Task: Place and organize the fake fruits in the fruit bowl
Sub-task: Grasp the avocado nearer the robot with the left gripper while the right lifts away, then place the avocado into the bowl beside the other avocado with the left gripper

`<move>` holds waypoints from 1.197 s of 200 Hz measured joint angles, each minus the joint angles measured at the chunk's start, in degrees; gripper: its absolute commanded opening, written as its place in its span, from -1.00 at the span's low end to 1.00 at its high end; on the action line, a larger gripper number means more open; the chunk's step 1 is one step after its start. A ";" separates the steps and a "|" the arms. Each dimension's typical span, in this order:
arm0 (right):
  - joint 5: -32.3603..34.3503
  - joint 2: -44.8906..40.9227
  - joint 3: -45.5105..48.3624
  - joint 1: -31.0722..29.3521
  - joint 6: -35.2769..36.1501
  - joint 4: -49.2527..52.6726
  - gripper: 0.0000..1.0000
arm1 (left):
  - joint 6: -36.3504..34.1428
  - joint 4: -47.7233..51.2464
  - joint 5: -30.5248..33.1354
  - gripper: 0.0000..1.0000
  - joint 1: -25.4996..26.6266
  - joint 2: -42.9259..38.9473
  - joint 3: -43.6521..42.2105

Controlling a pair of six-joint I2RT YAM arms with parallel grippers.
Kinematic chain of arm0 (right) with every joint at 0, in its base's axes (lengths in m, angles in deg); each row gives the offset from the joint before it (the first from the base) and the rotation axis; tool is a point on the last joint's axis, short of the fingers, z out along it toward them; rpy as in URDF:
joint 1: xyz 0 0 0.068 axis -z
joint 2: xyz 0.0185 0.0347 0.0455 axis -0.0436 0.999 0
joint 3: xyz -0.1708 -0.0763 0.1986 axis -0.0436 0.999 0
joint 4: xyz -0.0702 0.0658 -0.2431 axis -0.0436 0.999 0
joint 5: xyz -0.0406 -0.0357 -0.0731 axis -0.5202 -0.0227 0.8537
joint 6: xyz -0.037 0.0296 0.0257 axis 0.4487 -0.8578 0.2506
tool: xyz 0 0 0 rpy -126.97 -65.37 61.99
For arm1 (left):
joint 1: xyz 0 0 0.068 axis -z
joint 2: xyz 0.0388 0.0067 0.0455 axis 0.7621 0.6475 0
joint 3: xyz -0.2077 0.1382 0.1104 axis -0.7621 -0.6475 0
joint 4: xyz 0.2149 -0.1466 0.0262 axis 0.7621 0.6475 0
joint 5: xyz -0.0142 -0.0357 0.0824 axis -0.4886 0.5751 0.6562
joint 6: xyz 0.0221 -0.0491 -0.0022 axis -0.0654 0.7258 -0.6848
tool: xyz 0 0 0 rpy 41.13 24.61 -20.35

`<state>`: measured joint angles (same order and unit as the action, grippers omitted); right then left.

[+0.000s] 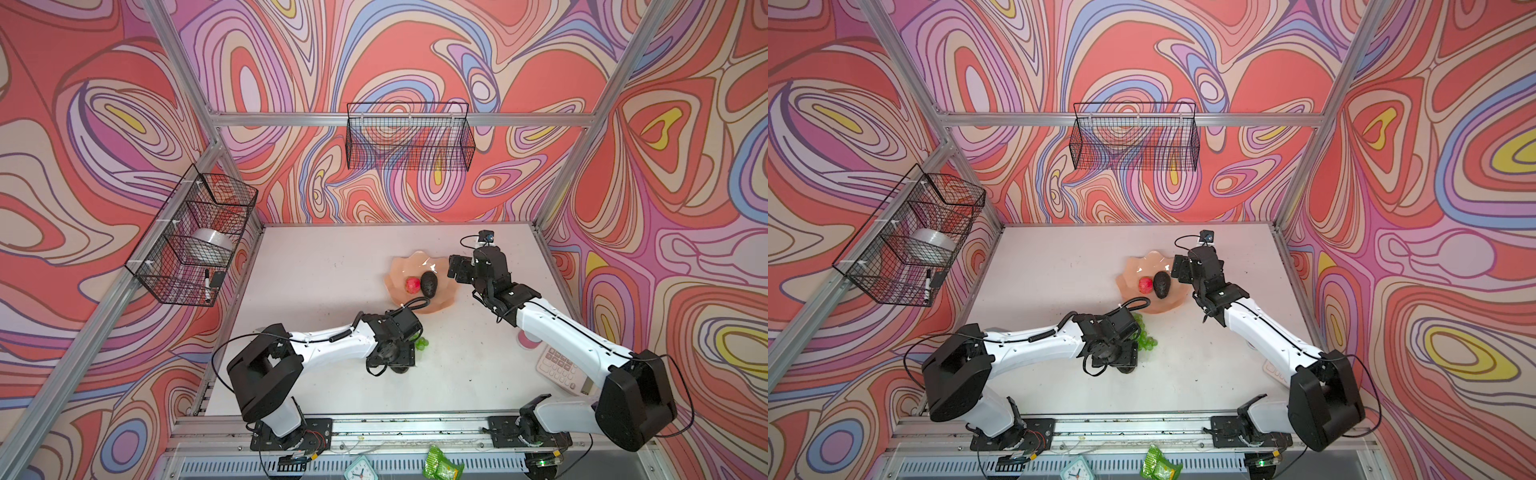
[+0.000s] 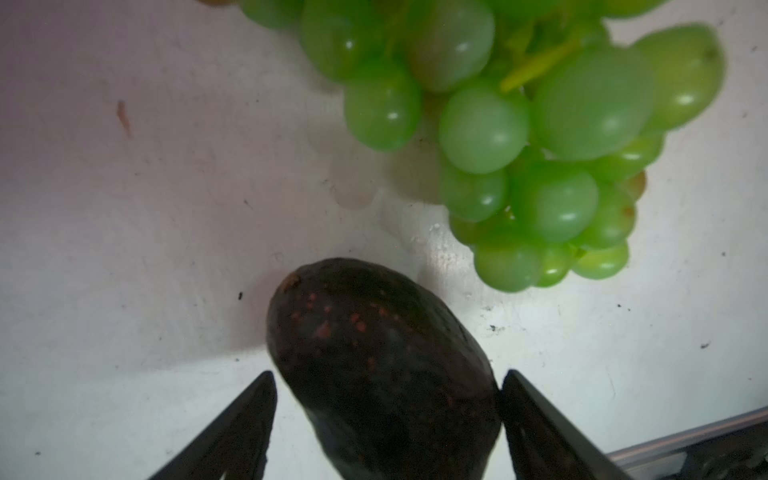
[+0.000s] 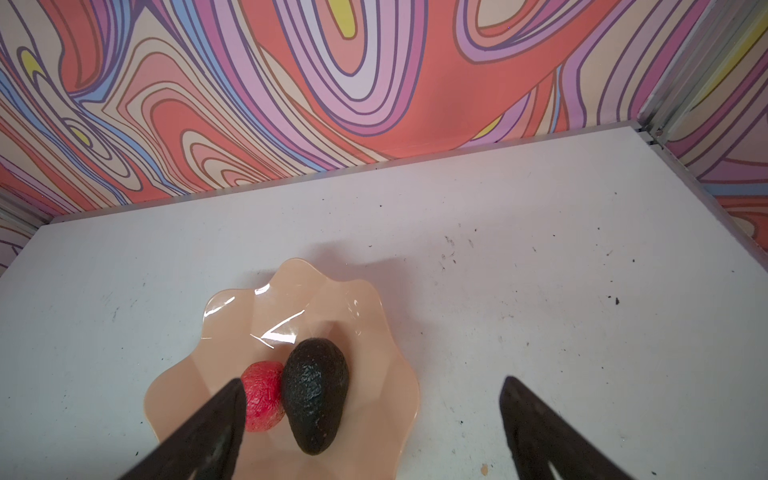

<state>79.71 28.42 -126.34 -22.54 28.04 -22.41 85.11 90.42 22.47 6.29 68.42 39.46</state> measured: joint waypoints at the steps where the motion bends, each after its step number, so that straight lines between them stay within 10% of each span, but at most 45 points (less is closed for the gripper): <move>1: -0.02 0.00 0.00 0.00 0.00 0.00 0.96 | 0.00 0.00 0.00 0.50 0.00 0.04 0.00; 55: -0.04 0.04 0.00 0.24 0.04 -0.20 0.96 | -0.52 0.17 0.87 0.01 0.00 -0.42 0.00; 143: -1.14 1.27 0.00 0.28 -0.42 -1.07 0.96 | -10.27 6.84 8.48 -0.02 -7.04 -13.49 6.49; 239: -0.24 -4.11 -0.04 0.70 0.02 1.62 0.97 | -26.25 5.35 6.84 -0.03 -16.17 11.69 33.33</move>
<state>79.47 24.31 -126.38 -21.84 28.06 -20.79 58.86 95.78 29.31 -9.88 80.11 72.79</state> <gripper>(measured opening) 0.983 0.555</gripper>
